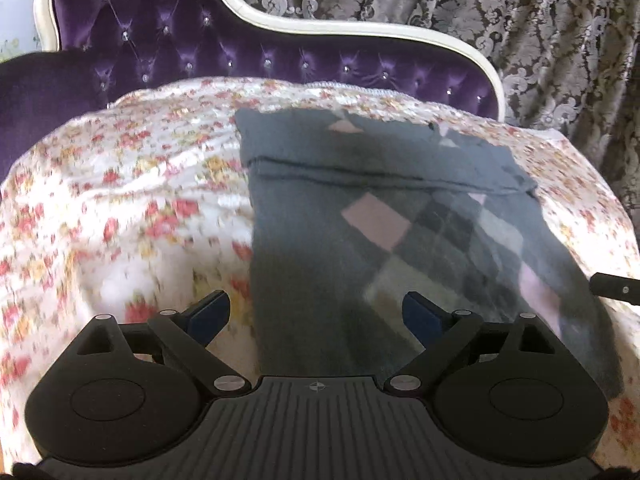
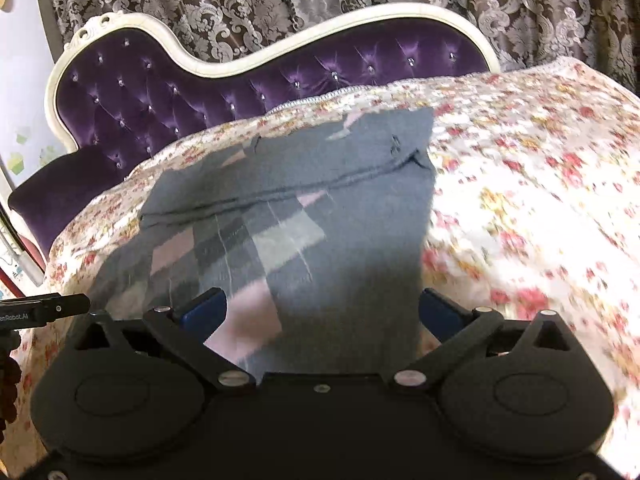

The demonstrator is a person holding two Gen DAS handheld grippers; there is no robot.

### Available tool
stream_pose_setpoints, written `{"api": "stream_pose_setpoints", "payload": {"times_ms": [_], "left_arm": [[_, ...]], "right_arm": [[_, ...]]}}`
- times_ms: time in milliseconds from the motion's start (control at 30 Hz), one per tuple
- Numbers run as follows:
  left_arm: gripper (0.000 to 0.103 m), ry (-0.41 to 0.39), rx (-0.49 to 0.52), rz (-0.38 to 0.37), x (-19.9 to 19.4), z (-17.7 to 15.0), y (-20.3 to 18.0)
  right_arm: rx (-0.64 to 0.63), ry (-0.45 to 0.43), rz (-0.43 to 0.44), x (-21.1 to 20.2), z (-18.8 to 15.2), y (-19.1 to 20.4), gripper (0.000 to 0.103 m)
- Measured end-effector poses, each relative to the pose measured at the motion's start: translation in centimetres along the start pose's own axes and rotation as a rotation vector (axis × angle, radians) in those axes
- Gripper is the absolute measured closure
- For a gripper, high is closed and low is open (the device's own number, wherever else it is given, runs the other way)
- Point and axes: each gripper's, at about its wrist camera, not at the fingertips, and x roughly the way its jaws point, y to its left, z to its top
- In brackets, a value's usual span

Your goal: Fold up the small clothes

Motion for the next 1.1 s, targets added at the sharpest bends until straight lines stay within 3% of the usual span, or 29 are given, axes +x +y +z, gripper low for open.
{"api": "stream_pose_setpoints", "payload": {"times_ms": [233, 500, 767, 1100], "left_arm": [[0.009, 0.031, -0.012, -0.021, -1.2, -2.3, 0.1], [0.009, 0.043, -0.024, -0.045, -2.5, -3.5, -0.3], [0.011, 0.062, -0.033, -0.133, -2.3, -4.1, -1.1], [0.011, 0.057, -0.022, -0.157, -1.5, -4.0, -1.4]], "right_arm": [[0.038, 0.054, 0.001, -2.1, -2.3, -1.0, 0.001], [0.116, 0.093, 0.086, -3.1, -3.9, -1.5, 0.001], [0.124, 0.107, 0.17, -3.1, -4.4, -0.9, 0.0], [0.22, 0.089, 0.288, -2.0, -4.7, -0.9, 0.0]]}}
